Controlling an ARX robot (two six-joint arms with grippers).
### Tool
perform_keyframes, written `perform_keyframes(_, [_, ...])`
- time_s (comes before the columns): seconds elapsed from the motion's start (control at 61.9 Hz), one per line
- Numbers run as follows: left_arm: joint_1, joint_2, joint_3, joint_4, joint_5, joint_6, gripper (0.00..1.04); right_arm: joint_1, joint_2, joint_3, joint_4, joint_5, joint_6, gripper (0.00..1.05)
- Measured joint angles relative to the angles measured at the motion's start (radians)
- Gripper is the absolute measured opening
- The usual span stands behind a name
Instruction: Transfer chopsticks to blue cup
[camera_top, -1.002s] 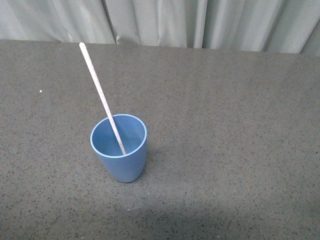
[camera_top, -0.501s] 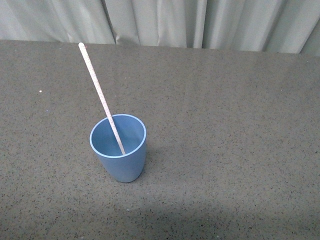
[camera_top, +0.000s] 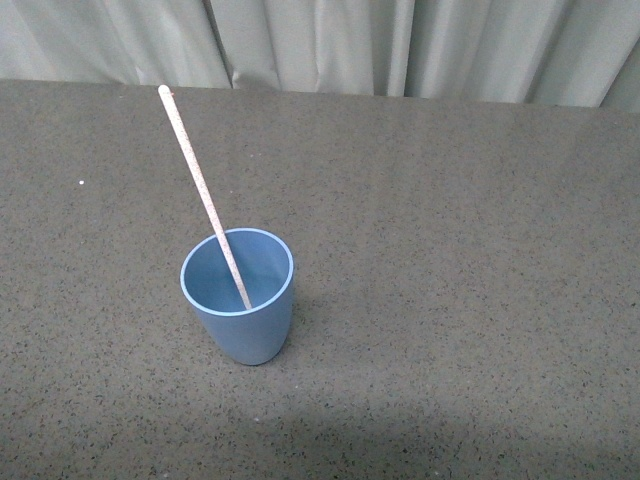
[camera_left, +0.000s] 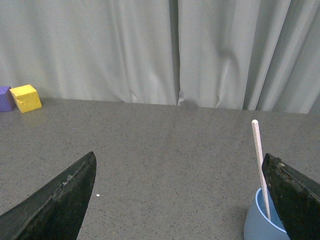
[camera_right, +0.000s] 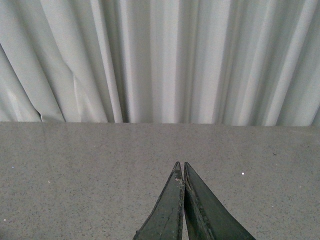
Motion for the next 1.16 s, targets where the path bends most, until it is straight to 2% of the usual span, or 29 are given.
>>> perform_keyframes(0.194, [0.000, 0.000, 0.000, 0.000, 0.000, 0.000, 0.98, 0.000, -0.051, 0.000, -0.051, 0.000, 0.000, 0.01])
perform_keyframes(0.291, [0.000, 0.000, 0.000, 0.000, 0.000, 0.000, 0.98, 0.000, -0.182, 0.001, -0.217, -0.002, 0.000, 0.01])
perform_keyframes(0.404, [0.000, 0.000, 0.000, 0.000, 0.000, 0.000, 0.98, 0.000, -0.220, 0.001, -0.226, -0.002, 0.000, 0.01])
perform_keyframes(0.453, [0.000, 0.000, 0.000, 0.000, 0.000, 0.000, 0.98, 0.000, -0.220, 0.001, -0.227, -0.002, -0.001, 0.06])
perform_keyframes(0.501, [0.000, 0.000, 0.000, 0.000, 0.000, 0.000, 0.98, 0.000, -0.220, 0.001, -0.227, -0.002, -0.001, 0.20])
perform_keyframes(0.663, [0.000, 0.000, 0.000, 0.000, 0.000, 0.000, 0.98, 0.000, -0.221, 0.001, -0.227, -0.003, -0.001, 0.46])
perform_keyframes(0.727, [0.000, 0.000, 0.000, 0.000, 0.000, 0.000, 0.98, 0.000, -0.221, 0.001, -0.227, -0.002, -0.001, 0.63])
perform_keyframes(0.905, [0.000, 0.000, 0.000, 0.000, 0.000, 0.000, 0.98, 0.000, -0.221, 0.001, -0.227, -0.002, -0.001, 0.94])
perform_keyframes(0.937, [0.000, 0.000, 0.000, 0.000, 0.000, 0.000, 0.98, 0.000, -0.221, 0.001, -0.227, -0.002, 0.000, 0.97])
perform_keyframes(1.164, [0.000, 0.000, 0.000, 0.000, 0.000, 0.000, 0.98, 0.000, -0.221, 0.001, -0.227, -0.002, 0.000, 0.95])
